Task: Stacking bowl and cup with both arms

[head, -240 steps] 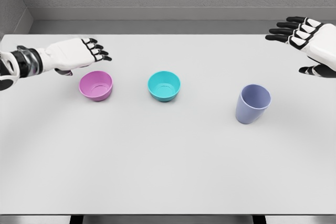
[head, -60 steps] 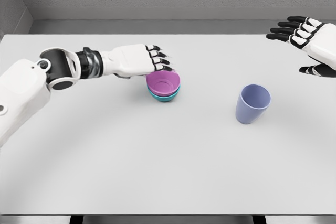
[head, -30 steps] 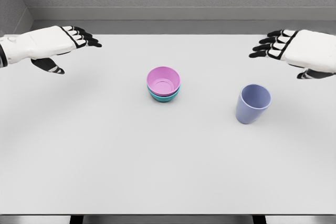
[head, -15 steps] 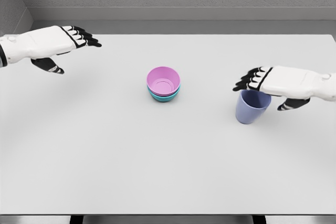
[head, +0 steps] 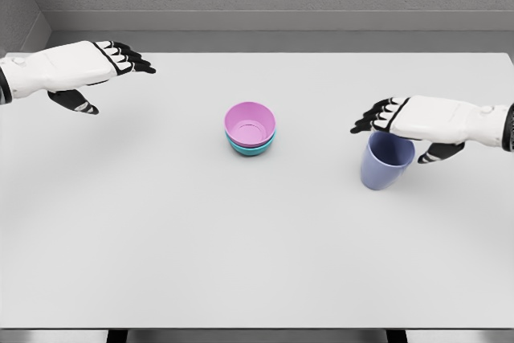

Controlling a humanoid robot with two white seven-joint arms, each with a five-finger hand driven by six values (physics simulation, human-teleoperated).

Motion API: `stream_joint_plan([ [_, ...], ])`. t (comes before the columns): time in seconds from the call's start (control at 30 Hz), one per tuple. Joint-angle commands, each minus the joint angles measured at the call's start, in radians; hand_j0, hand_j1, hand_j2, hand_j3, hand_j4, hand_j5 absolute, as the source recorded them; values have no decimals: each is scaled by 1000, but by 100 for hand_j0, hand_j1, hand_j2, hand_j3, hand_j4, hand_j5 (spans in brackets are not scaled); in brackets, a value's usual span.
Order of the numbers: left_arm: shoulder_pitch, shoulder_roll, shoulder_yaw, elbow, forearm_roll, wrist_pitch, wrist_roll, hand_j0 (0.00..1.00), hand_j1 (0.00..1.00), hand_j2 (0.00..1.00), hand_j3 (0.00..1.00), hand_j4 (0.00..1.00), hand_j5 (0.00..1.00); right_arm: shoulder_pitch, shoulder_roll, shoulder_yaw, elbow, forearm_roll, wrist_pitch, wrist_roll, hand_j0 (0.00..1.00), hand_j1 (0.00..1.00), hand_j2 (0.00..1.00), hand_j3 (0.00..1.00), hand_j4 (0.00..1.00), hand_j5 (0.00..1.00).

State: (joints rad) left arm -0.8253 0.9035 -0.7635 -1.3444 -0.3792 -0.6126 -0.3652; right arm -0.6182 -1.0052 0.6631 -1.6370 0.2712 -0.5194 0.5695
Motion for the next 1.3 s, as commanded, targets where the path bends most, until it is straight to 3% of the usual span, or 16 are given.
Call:
stream_joint_plan([
  [0.0, 0, 2, 1, -2, 6, 2, 0, 100, 100, 100, 100, 100, 100, 2, 7, 20, 19, -4, 2, 0, 100, 100, 100, 100, 100, 100],
  [0.53, 3, -2, 9, -2, 5, 2, 0, 100, 100, 100, 100, 100, 100, -2, 16, 49, 45, -4, -2, -2, 100, 100, 100, 100, 100, 100],
  [0.57, 3, -2, 9, -1, 5, 2, 0, 100, 100, 100, 100, 100, 100, -2, 16, 52, 45, -4, -1, -2, 99, 99, 99, 99, 99, 99],
  [0.6, 3, -2, 9, -2, 5, 2, 0, 100, 100, 100, 100, 100, 100, -2, 16, 52, 45, -1, -4, 0, 86, 86, 86, 86, 86, 86],
  [0.67, 3, -2, 9, -1, 3, 2, 0, 100, 100, 100, 100, 100, 100, -3, 16, 53, 42, 2, -5, 0, 71, 71, 71, 71, 71, 71],
  [0.73, 5, -2, 9, -2, 3, 2, 0, 100, 100, 100, 100, 100, 100, -5, 16, 53, 43, 2, -7, 0, 67, 67, 67, 67, 67, 67],
  [1.27, 12, -2, 19, -4, 0, 2, 0, 100, 100, 100, 100, 100, 100, -40, 16, 41, 34, 3, -8, -10, 65, 65, 65, 65, 65, 65],
])
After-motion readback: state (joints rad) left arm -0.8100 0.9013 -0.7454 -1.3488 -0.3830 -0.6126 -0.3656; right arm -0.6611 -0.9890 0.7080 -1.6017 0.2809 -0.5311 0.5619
